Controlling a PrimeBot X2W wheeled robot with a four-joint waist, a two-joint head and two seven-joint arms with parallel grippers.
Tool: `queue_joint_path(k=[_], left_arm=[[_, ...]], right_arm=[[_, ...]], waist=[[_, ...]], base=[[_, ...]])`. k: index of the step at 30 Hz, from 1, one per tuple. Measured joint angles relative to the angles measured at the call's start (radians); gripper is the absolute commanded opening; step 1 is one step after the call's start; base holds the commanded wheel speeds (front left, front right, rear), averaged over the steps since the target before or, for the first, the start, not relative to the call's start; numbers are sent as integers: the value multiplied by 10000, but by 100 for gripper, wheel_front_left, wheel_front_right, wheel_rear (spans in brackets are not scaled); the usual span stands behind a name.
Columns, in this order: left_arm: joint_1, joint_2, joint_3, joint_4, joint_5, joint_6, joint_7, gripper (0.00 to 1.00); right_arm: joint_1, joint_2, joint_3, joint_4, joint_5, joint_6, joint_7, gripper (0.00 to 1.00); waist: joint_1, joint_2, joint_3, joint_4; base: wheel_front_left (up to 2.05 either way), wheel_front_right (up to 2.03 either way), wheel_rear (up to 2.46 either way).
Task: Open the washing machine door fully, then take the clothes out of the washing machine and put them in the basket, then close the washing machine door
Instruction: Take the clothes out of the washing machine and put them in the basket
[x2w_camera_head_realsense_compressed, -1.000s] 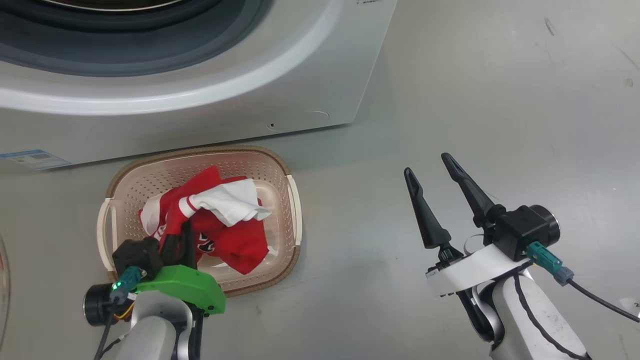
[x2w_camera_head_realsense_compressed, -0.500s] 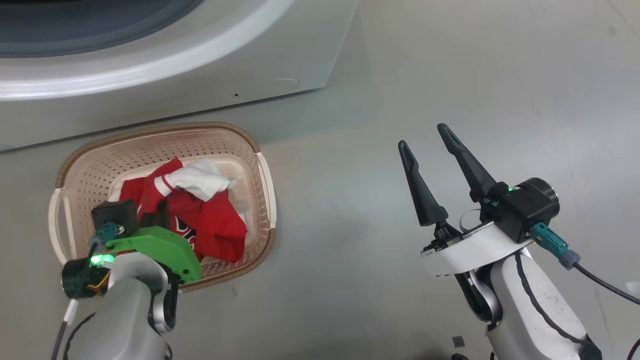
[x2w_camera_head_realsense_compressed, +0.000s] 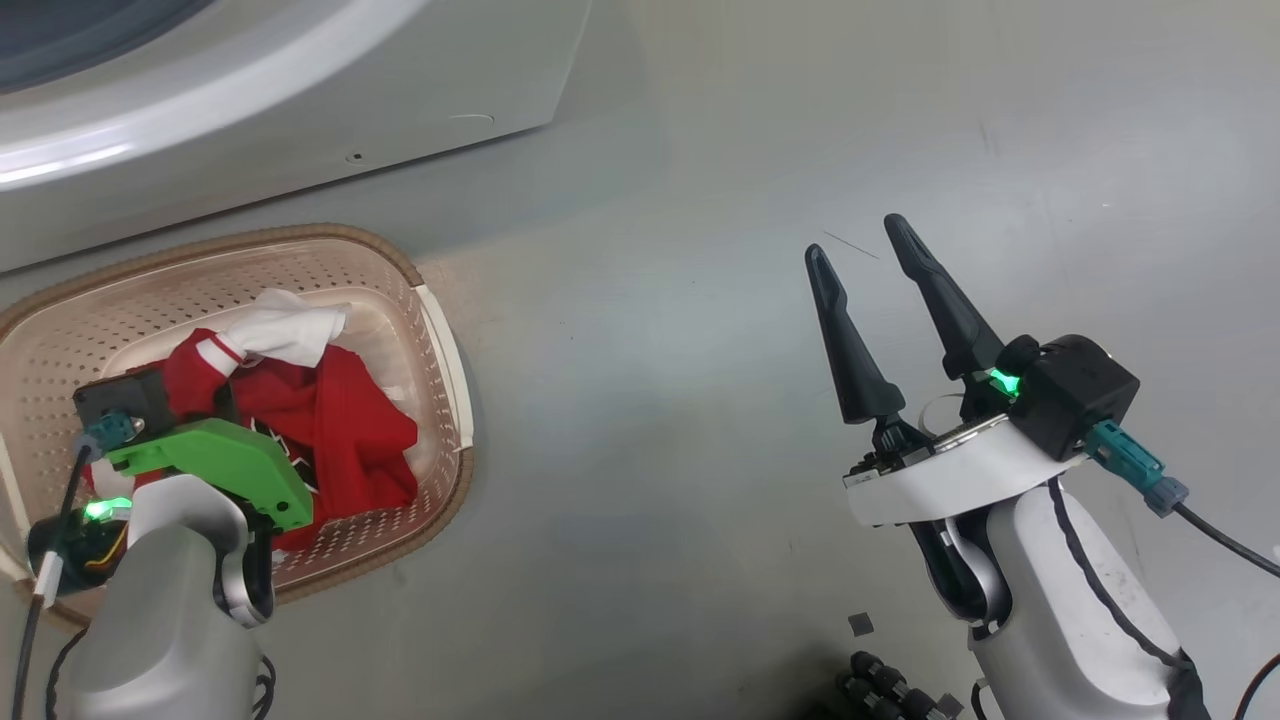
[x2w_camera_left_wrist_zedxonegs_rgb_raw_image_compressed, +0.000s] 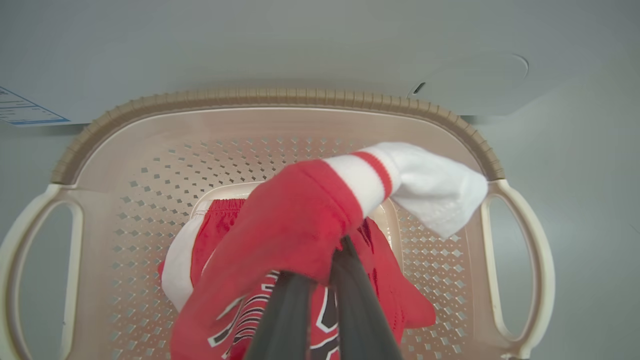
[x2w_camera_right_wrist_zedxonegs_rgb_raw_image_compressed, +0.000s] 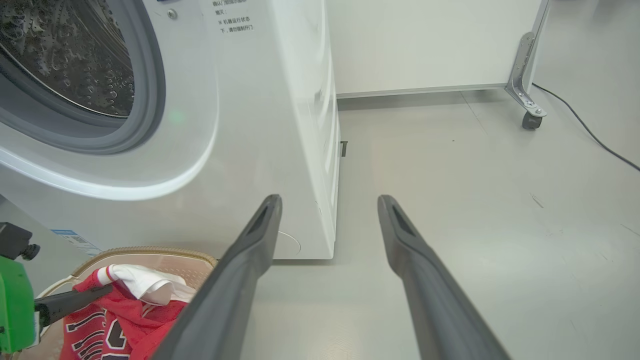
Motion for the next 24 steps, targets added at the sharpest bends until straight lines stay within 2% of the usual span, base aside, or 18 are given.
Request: queue_joint_path(k=[1, 2, 3, 4, 15, 21, 24], left_arm=[[-53, 23, 31, 98, 0, 0, -2, 8], [-121, 31, 40, 203, 0, 0, -6, 46], [-187, 29, 52, 291, 0, 0, -6, 91], [-260, 23, 59, 380, 0, 0, -8, 100], [-590, -6, 186, 1104, 6, 0, -717, 100], [-591, -280, 10, 1087, 15, -17, -1417, 100], [-590, -393, -75, 949, 15, -163, -1703, 100]], right_arm=[[-21, 8, -4, -2, 25, -42, 0, 100], [-38, 13, -42, -6, 63, -71, 0, 100], [-49, 27, -98, -13, 69, -79, 0, 100], [-50, 27, -140, -23, 86, -134, 0, 100], [-81, 52, -397, 50, 146, -240, 0, 100], [-79, 58, -754, 222, -29, -324, 0, 100], [-69, 56, -1028, 347, -157, -339, 0, 100]], waist=[[0, 0, 41, -71], [0, 0, 78, -132], [0, 0, 113, -182], [0, 0, 147, -220], [0, 0, 44, -247], [0, 0, -258, -81], [0, 0, -435, 68]], base=[[0, 0, 0], [0, 0, 0], [0, 0, 0], [0, 0, 0], [0, 0, 0], [0, 0, 0], [0, 0, 0]])
